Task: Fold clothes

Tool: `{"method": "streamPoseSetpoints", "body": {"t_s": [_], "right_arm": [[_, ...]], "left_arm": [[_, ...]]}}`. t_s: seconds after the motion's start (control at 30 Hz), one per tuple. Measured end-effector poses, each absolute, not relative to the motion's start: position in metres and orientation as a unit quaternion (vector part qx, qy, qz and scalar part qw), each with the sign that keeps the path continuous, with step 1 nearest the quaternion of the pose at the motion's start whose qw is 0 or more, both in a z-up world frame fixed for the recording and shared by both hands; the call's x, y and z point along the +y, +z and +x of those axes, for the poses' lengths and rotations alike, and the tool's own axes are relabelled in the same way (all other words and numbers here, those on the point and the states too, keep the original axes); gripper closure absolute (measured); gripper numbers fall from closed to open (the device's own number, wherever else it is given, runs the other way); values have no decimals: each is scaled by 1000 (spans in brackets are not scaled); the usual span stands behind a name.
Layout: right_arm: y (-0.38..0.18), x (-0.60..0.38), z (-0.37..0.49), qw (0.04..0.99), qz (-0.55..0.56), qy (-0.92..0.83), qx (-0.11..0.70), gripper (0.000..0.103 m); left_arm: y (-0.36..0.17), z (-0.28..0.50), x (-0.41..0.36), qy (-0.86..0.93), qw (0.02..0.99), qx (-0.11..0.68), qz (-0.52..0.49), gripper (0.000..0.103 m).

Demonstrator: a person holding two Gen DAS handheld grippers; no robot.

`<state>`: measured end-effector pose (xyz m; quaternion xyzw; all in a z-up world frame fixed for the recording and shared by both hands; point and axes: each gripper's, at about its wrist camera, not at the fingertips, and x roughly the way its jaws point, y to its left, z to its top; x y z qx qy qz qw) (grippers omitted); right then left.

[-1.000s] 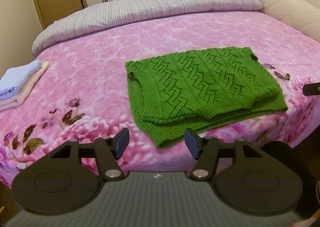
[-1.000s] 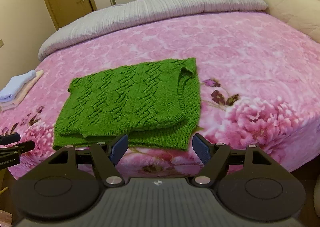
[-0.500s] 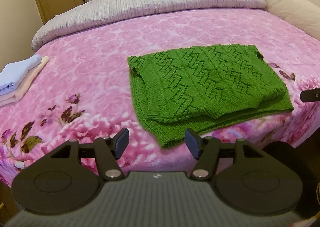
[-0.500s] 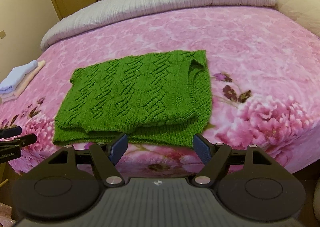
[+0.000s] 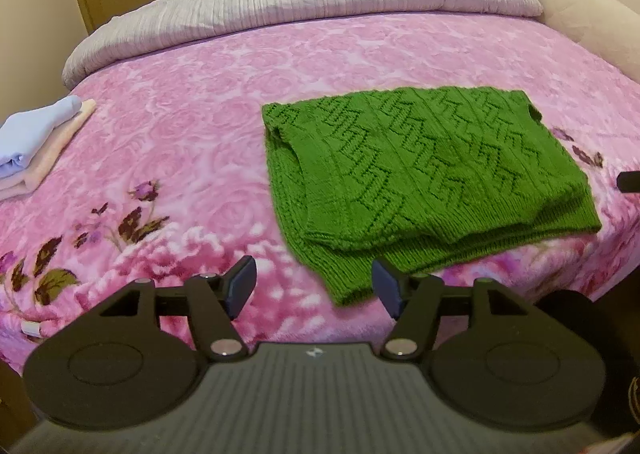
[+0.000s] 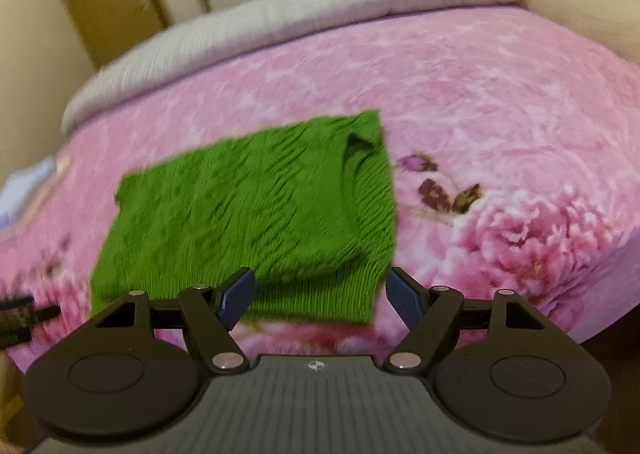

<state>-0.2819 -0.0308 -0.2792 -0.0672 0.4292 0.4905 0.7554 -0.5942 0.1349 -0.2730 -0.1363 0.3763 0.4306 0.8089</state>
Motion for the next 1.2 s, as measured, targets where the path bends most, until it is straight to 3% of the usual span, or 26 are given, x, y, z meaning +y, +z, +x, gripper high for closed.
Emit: {"method": "streamPoseSetpoints", "body": {"t_s": [0.17,0.23,0.43,0.7,0.8,0.87,1.07,1.2], "right_arm": [[-292,-43,-247,741,42,487,461,30],[-301,-47,-235,729,86,482,478,37],[-350,-48,-206,669,200,455,553,37],[-384,-39,-193,659,228,445,562,38],[-383,-34,-195,655,229,463,551,53],[-383,-30,-197,653,229,471,547,54],[-391,-26,-197,648,245,458,557,54],[-377,-18,-200,671,188,459,551,65]], "left_arm": [[-272,-594,150,423,814,368,-151,43],[-272,-590,154,416,818,368,-151,43],[-279,-571,169,389,829,373,-147,50],[-300,-547,187,352,840,385,-151,57],[-308,-543,194,343,843,384,-156,67],[-314,-540,198,338,843,390,-153,76],[-327,-539,205,335,836,407,-152,76],[-319,-543,206,331,842,398,-154,76]]}}
